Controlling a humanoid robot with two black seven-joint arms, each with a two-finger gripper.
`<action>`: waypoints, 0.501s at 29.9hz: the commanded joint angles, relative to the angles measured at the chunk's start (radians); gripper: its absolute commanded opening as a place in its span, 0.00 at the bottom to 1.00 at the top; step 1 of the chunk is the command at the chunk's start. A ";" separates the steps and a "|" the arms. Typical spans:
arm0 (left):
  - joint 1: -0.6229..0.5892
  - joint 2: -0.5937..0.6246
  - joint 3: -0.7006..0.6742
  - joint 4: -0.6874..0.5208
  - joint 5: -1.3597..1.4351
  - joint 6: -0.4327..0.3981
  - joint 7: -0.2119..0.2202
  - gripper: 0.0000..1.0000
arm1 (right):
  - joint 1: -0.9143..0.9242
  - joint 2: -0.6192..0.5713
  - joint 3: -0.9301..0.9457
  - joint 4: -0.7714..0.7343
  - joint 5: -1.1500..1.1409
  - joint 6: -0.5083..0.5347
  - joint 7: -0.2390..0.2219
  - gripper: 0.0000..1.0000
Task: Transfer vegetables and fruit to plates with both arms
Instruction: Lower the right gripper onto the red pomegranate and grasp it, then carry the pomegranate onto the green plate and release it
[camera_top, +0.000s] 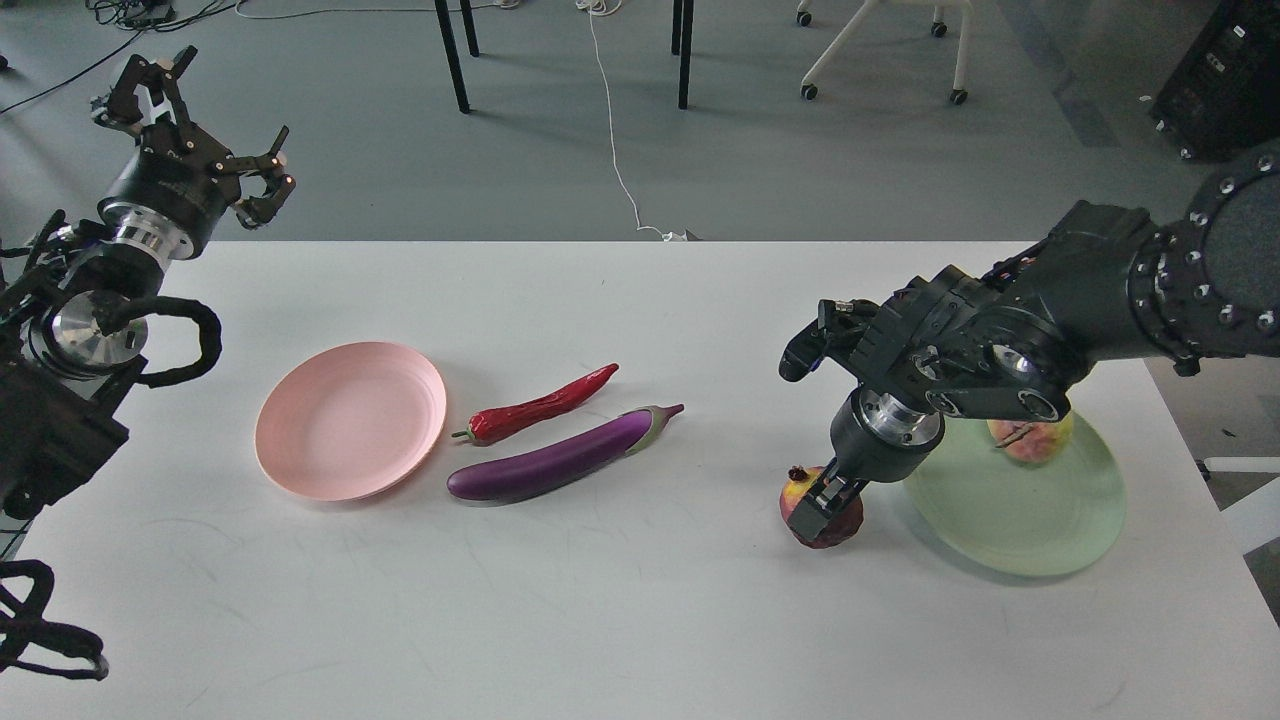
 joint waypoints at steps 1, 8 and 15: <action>0.002 -0.002 -0.001 0.000 0.000 0.000 -0.001 0.98 | 0.051 -0.020 0.002 -0.004 0.003 -0.006 0.003 0.49; 0.000 0.001 -0.001 0.000 0.000 0.000 0.001 0.98 | 0.118 -0.196 -0.033 0.044 -0.101 -0.005 -0.005 0.49; 0.000 -0.005 -0.001 0.000 0.000 0.000 0.001 0.98 | 0.071 -0.348 -0.061 0.032 -0.255 -0.017 -0.005 0.55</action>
